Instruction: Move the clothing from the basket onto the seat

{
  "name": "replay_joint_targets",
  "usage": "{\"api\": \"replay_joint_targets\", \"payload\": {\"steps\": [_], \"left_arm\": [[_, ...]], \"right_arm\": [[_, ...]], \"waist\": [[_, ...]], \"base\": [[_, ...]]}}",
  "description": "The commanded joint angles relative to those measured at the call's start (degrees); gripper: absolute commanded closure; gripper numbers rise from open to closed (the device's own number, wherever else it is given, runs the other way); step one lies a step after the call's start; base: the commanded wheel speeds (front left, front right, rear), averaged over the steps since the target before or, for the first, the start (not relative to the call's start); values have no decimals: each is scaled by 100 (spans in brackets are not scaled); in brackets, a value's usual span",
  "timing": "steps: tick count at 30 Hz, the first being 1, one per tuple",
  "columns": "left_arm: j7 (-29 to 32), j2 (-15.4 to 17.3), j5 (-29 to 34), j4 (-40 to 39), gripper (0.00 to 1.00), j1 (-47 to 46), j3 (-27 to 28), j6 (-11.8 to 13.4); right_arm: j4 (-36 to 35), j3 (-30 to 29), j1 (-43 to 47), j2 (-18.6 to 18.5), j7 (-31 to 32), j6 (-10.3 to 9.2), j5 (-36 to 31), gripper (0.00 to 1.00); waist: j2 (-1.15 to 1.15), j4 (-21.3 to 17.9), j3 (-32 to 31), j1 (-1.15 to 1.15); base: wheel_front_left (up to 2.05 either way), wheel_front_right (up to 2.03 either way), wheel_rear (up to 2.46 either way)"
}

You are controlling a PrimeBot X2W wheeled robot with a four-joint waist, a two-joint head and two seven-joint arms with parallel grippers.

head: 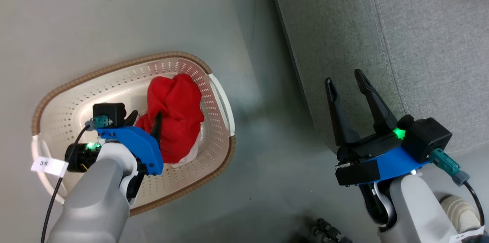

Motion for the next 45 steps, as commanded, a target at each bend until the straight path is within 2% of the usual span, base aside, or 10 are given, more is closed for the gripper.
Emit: {"api": "replay_joint_targets", "payload": {"steps": [1, 10, 16, 17, 18, 19, 35, 45], "left_arm": [[59, 24, -27, 70, 0, -141, -39, -1], [709, 15, -373, 441, 0, -722, -242, -1], [970, 9, -368, 808, 0, -929, -312, 2], [960, -8, -375, 838, 38, -937, -324, 2], [976, -32, -382, 857, 86, -936, -353, 2], [1021, -46, -380, 884, 100, -926, -392, 2], [853, -80, -582, 751, 100, -888, -724, 0], [686, -191, -798, 515, 100, -642, -1059, -2]], "right_arm": [[-8, 22, -97, 1, -49, 1, 50, 0], [-18, 199, -301, 2, -76, 1, 142, 0], [-111, 281, -357, 1, -78, 1, 206, 0], [-121, 288, -356, 1, -78, 1, 219, 0], [-130, 294, -358, 1, -79, 1, 229, 0], [-133, 297, -359, 2, -79, 1, 227, 0], [-38, 225, -395, 1, -80, 1, 163, 0], [80, 213, -386, 0, -80, 1, 7, 0]], "waist": [[0, -87, 174, -1], [0, -148, 597, -1], [0, -187, 753, -1], [0, -190, 768, -1], [0, -194, 777, -1], [0, -197, 783, -1], [0, -106, 661, -1], [0, 229, -35, -1]], "base": [[0, 0, 0], [0, 0, 0], [0, 0, 0], [0, 0, 0], [0, 0, 0], [0, 0, 0], [0, 0, 0], [0, 0, 0]]}}
